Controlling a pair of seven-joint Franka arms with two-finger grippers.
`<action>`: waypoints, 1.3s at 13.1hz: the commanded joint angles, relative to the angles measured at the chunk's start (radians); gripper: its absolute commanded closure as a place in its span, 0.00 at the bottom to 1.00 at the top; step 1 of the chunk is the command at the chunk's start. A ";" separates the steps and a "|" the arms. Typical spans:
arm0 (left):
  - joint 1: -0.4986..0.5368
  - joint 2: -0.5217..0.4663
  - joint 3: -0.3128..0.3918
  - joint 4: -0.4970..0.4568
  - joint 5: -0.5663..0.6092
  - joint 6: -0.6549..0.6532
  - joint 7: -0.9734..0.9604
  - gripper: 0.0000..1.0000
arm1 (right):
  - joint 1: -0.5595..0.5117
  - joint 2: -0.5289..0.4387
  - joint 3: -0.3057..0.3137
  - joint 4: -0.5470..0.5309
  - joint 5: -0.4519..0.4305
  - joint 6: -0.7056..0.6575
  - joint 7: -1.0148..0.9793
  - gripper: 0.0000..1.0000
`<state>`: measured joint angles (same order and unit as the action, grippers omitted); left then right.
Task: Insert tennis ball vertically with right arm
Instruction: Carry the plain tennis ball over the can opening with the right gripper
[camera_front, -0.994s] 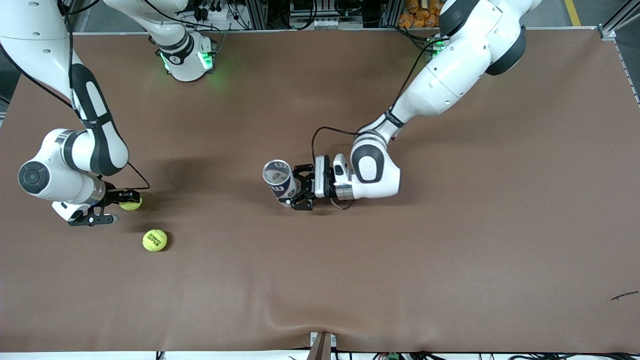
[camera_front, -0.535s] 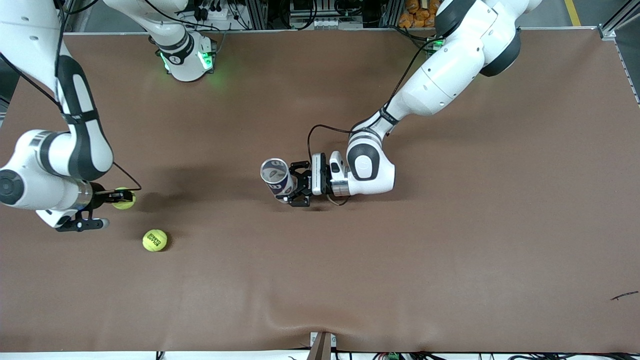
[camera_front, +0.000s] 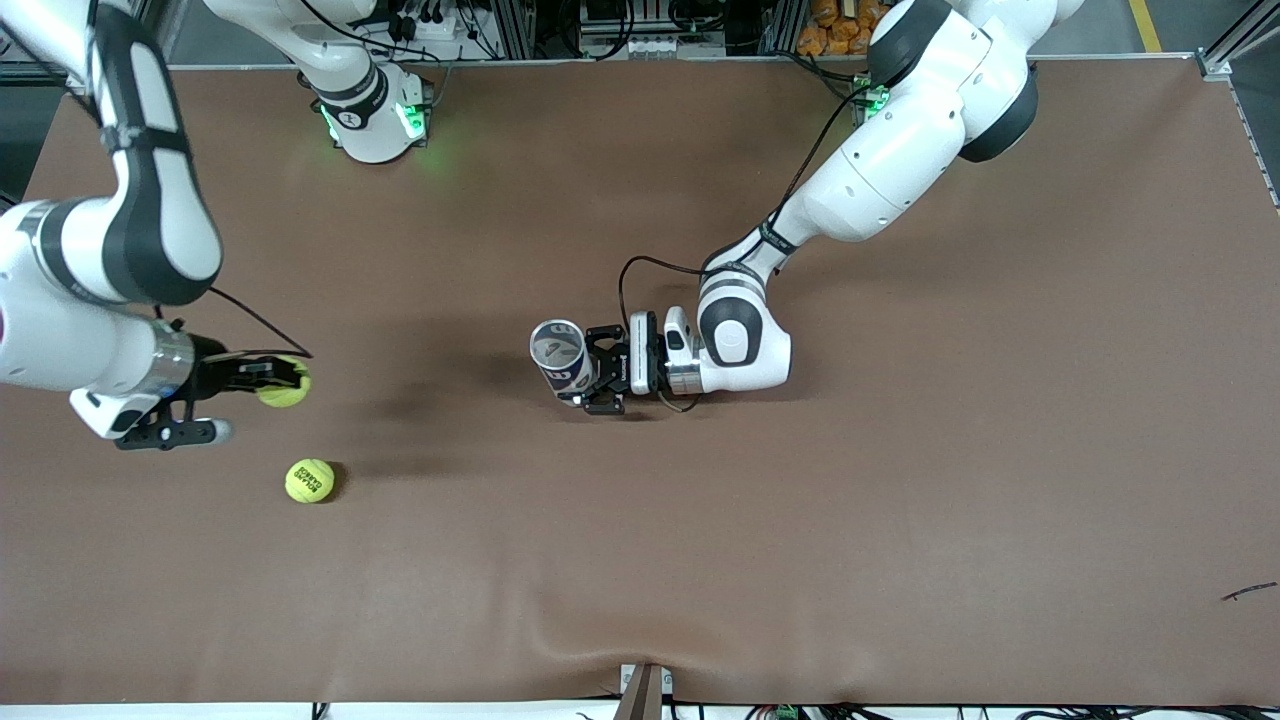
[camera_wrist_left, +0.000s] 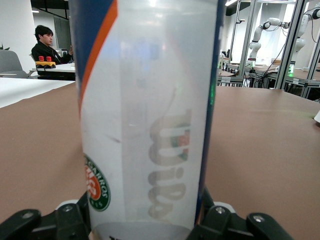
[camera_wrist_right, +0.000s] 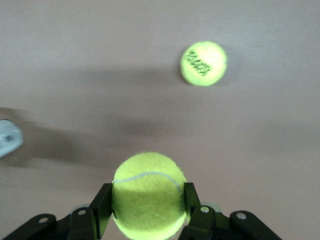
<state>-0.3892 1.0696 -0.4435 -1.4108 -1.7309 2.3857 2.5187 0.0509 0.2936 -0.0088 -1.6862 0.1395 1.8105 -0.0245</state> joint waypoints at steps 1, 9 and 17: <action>0.000 0.021 -0.004 0.010 -0.022 0.007 0.038 0.23 | 0.128 0.001 -0.005 0.081 0.019 -0.062 0.241 0.39; 0.003 0.016 -0.004 0.012 -0.021 0.006 0.038 0.23 | 0.409 0.079 -0.007 0.212 0.045 -0.007 0.883 0.39; 0.003 0.016 -0.004 0.012 -0.022 0.006 0.038 0.23 | 0.544 0.150 -0.008 0.215 0.031 0.110 1.095 0.39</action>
<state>-0.3889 1.0697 -0.4436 -1.4104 -1.7309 2.3857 2.5197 0.5687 0.4288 -0.0030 -1.5023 0.1696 1.9296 1.0432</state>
